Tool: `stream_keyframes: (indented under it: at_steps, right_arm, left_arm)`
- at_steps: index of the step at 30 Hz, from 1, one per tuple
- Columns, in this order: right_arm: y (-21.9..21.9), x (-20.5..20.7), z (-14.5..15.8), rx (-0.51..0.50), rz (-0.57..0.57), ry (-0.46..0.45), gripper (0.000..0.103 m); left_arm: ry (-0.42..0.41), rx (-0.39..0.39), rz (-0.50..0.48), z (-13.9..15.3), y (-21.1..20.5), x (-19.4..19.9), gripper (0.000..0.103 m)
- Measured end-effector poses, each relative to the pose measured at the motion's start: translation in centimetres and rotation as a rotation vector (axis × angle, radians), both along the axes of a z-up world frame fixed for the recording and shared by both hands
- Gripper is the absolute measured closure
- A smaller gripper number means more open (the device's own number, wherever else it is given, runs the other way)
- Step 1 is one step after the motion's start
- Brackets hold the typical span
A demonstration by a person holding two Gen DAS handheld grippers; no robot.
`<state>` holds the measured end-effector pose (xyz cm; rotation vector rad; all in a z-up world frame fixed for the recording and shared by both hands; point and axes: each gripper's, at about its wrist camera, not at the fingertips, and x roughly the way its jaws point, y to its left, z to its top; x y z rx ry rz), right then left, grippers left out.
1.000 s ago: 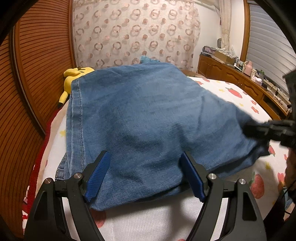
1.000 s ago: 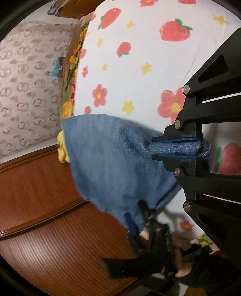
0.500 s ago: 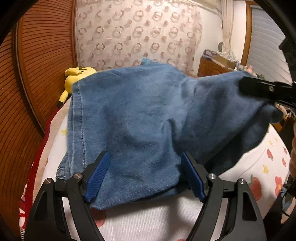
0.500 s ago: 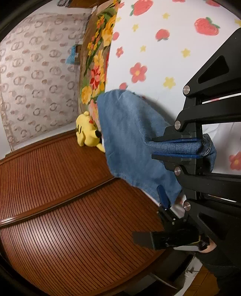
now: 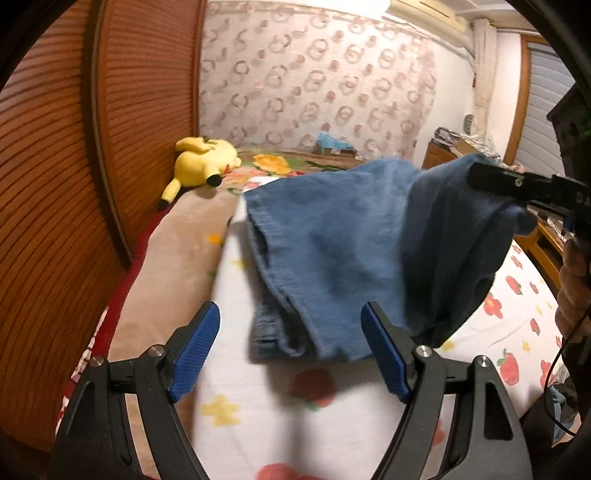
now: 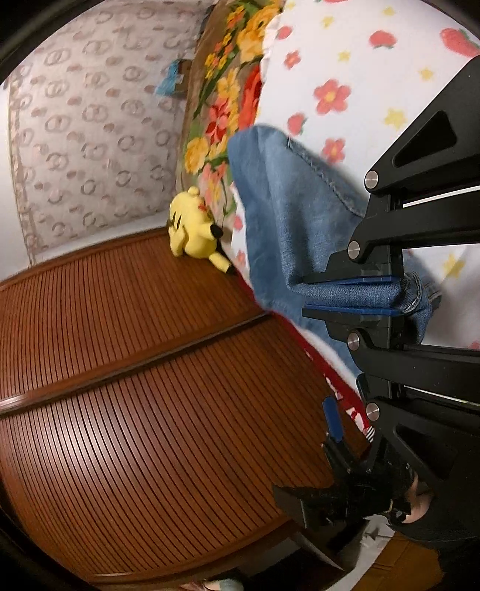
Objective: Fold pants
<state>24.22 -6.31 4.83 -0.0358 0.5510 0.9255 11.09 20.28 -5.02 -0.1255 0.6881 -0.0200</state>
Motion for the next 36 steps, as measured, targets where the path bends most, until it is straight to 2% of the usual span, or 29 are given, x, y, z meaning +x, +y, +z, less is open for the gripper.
stream_keyframes:
  at_steps: [8,14,21,25,30,36]
  right_arm:
    - [3.1,0.9,-1.7,-0.008,0.099,0.034,0.094]
    - [5.3,0.7,-3.8,-0.062,0.175,0.065,0.095]
    - [5.3,2.3,-6.9,-0.134,0.166,0.138,0.095]
    - [4.4,2.6,-7.2,-0.130,0.156,0.146,0.087]
    - [3.9,0.8,-7.4,-0.149,0.163,0.117,0.059]
    - [3.5,-1.1,-6.7,-0.171,0.172,0.090,0.055]
  left_arm:
    - [0.012,-0.023,0.019,-1.0,1.1,-0.8,0.023]
    - [-0.001,-0.050,0.074,-0.8,2.9,-1.5,0.023]
    - [-0.030,-0.074,0.095,0.3,3.5,-2.0,0.023]
    - [-0.049,-0.078,0.089,0.9,3.1,-1.7,0.023]
    - [-0.061,-0.074,0.059,1.9,2.2,-0.1,0.023]
    - [-0.069,-0.081,-0.030,3.6,0.2,2.3,0.023]
